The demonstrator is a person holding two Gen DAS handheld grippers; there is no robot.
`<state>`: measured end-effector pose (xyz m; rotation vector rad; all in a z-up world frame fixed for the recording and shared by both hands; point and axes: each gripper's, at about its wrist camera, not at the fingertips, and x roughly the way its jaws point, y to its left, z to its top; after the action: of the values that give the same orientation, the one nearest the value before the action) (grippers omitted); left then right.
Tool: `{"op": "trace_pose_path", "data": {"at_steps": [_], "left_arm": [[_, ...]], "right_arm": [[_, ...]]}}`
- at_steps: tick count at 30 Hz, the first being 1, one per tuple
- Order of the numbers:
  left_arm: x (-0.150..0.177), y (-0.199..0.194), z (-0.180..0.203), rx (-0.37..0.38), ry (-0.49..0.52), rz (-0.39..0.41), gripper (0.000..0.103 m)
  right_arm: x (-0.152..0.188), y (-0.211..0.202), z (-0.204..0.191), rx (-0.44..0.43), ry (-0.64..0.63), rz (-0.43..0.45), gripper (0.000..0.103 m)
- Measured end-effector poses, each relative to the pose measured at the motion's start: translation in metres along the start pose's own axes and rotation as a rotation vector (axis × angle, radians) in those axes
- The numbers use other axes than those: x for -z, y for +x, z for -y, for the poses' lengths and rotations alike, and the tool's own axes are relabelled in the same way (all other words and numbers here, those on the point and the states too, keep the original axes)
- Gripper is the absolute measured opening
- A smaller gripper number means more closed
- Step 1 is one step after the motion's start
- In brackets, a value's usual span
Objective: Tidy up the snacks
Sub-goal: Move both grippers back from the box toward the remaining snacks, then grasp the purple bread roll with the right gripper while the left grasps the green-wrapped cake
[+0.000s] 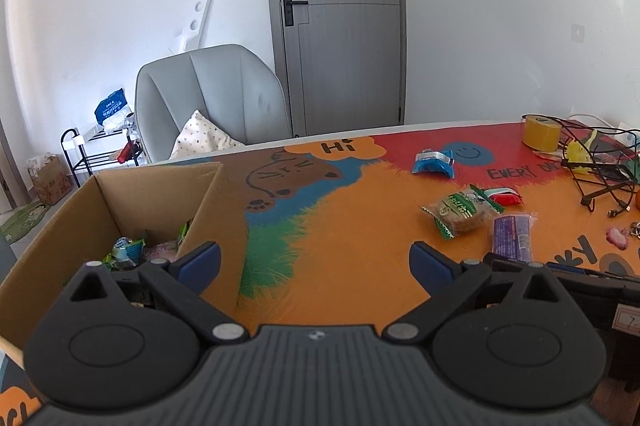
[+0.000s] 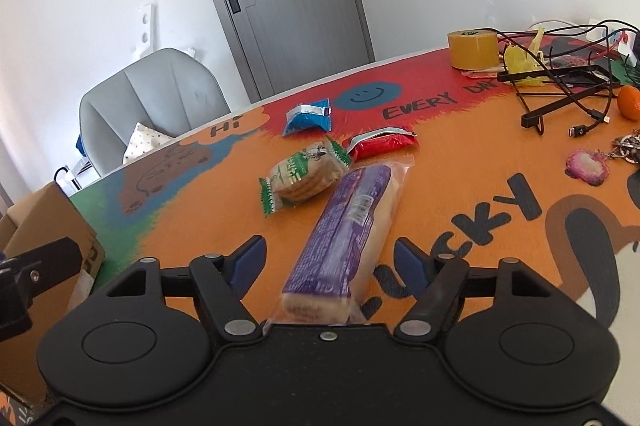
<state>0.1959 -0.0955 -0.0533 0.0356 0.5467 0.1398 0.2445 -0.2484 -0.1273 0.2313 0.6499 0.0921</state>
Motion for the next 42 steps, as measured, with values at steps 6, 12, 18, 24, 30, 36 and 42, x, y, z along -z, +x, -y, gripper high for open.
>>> {"op": "trace_pose_path", "data": {"at_steps": [6, 12, 18, 24, 30, 36, 42], "left_arm": [[-0.002, 0.013, 0.011, -0.002, 0.011, -0.025, 0.100], [-0.005, 0.025, 0.030, 0.018, 0.025, -0.037, 0.100], [-0.009, 0.038, 0.049, 0.038, 0.054, -0.052, 0.100], [-0.015, 0.053, 0.063, 0.052, 0.073, -0.068, 0.100], [-0.019, 0.072, 0.077, 0.062, 0.097, -0.100, 0.100], [-0.022, 0.094, 0.093, 0.081, 0.126, -0.129, 0.100], [-0.022, 0.120, 0.108, 0.091, 0.158, -0.160, 0.100]], "right_arm": [[0.001, 0.008, 0.017, 0.000, 0.000, -0.029, 0.049], [-0.006, 0.006, 0.041, 0.008, 0.048, -0.029, 0.036], [-0.010, 0.003, 0.062, 0.031, 0.084, -0.022, 0.035], [-0.018, 0.006, 0.079, 0.057, 0.118, -0.016, 0.037], [-0.026, 0.013, 0.087, 0.066, 0.120, -0.013, 0.045], [-0.040, 0.025, 0.095, 0.076, 0.128, -0.005, 0.053], [-0.045, 0.037, 0.102, 0.070, 0.128, -0.011, 0.053]]}}
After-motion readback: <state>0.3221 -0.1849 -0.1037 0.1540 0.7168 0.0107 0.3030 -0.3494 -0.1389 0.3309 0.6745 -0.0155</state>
